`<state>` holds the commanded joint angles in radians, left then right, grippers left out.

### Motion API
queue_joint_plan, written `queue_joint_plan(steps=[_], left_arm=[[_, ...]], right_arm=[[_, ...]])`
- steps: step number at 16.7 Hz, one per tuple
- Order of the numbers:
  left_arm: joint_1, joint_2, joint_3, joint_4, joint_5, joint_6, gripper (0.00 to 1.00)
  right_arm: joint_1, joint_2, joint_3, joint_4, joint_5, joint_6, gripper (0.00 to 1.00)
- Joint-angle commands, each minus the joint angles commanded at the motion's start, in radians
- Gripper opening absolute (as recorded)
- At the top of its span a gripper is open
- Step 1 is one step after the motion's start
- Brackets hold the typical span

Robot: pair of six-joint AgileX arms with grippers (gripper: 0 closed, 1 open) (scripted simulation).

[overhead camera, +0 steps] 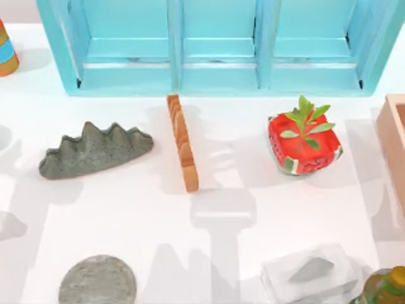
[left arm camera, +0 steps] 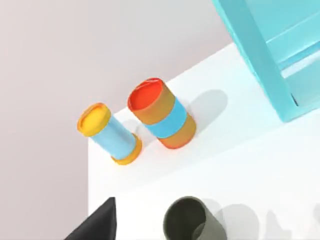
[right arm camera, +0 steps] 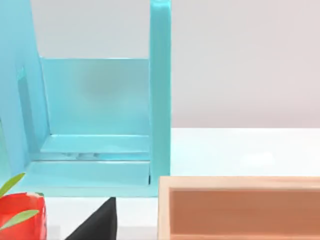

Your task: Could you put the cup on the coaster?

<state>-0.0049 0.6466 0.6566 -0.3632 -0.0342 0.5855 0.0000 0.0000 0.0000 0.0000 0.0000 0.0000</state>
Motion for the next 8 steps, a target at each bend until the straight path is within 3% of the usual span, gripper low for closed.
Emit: queue_joint_plan(steps=[8], left_arm=[[0.061,0.852,0.794,-0.515,-0.025,0.697,1.0]], right_arm=[[0.0,0.0,0.0,0.0,0.0,0.0,1.0]])
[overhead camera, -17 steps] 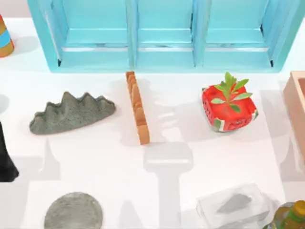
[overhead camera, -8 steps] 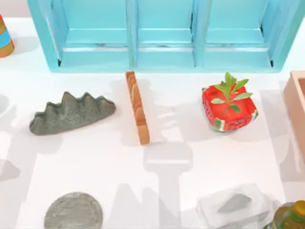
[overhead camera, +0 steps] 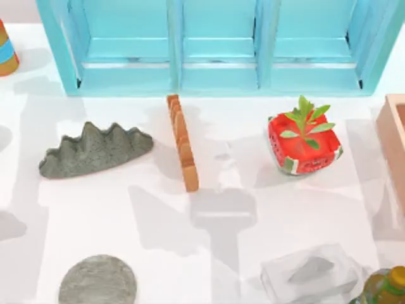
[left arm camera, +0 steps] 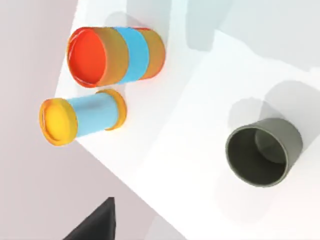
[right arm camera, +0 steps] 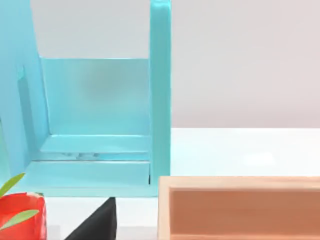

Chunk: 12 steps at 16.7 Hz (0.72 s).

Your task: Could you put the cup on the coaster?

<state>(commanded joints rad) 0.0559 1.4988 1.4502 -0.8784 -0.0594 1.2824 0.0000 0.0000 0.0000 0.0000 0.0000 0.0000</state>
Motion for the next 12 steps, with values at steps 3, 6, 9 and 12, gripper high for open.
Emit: queue_joint_plan(steps=[3,6,9,12], left_arm=[[0.041,0.255,0.225,-0.184,0.003,0.204,1.0],[0.091,0.461,0.41,-0.343,0.016,0.366,1.0],[0.142,0.622,0.561,-0.466,0.036,0.484,1.0],[0.182,0.72,0.655,-0.546,0.055,0.55,1.0]], right_arm=[[0.0,0.0,0.0,0.0,0.0,0.0,1.0],[0.0,0.0,0.0,0.0,0.0,0.0,1.0],[0.0,0.0,0.0,0.0,0.0,0.0,1.0],[0.0,0.0,0.0,0.0,0.0,0.0,1.0]])
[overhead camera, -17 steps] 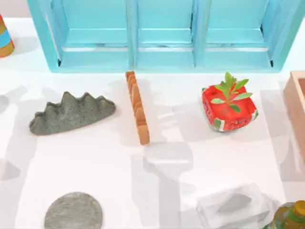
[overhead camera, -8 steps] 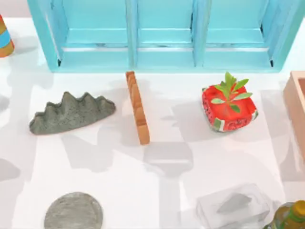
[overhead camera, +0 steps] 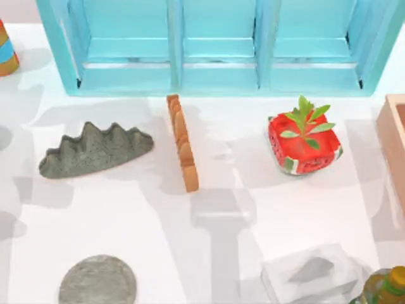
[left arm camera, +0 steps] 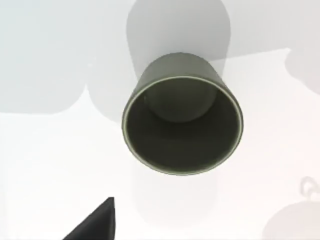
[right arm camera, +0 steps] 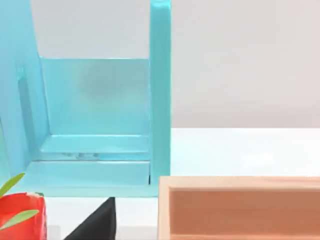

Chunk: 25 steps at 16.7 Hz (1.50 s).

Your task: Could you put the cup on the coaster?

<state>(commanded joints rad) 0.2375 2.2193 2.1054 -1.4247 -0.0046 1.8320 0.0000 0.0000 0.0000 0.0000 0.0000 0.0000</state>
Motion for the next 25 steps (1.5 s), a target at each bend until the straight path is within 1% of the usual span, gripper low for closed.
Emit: queue_joint_plan(steps=[3,9,13,19,22,25], left_arm=[[0.016,0.029,0.027,-0.028,0.008,0.022,1.0],[0.012,0.031,0.016,-0.014,0.007,0.02,1.0],[0.015,0.06,-0.061,0.09,0.008,0.022,1.0],[0.017,0.078,-0.247,0.296,0.008,0.025,1.0],[0.018,0.063,-0.313,0.345,0.009,0.025,1.0],[0.018,0.06,-0.319,0.349,0.009,0.025,1.0]], right_arm=[[0.0,0.0,0.0,0.0,0.0,0.0,1.0],[0.0,0.0,0.0,0.0,0.0,0.0,1.0],[0.0,0.0,0.0,0.0,0.0,0.0,1.0],[0.0,0.0,0.0,0.0,0.0,0.0,1.0],[0.0,0.0,0.0,0.0,0.0,0.0,1.0],[0.0,0.0,0.0,0.0,0.0,0.0,1.0]])
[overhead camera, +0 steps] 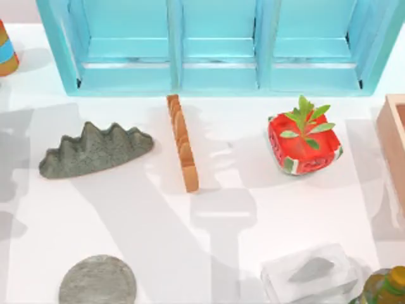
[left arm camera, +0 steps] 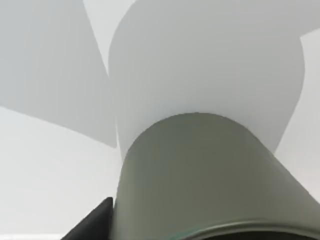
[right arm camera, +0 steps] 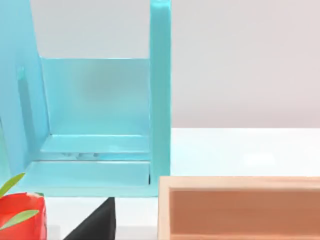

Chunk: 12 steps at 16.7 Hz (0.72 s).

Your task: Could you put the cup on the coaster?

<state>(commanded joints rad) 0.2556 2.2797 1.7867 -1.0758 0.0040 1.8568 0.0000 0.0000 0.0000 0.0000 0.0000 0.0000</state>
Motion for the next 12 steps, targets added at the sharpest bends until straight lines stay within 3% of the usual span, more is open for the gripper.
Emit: queue_joint_plan(steps=[1,12], left_arm=[[0.0,0.0,0.0,0.0,0.0,0.0,1.0],[0.0,0.0,0.0,0.0,0.0,0.0,0.17]], right_arm=[[0.0,0.0,0.0,0.0,0.0,0.0,1.0],[0.0,0.0,0.0,0.0,0.0,0.0,1.0]])
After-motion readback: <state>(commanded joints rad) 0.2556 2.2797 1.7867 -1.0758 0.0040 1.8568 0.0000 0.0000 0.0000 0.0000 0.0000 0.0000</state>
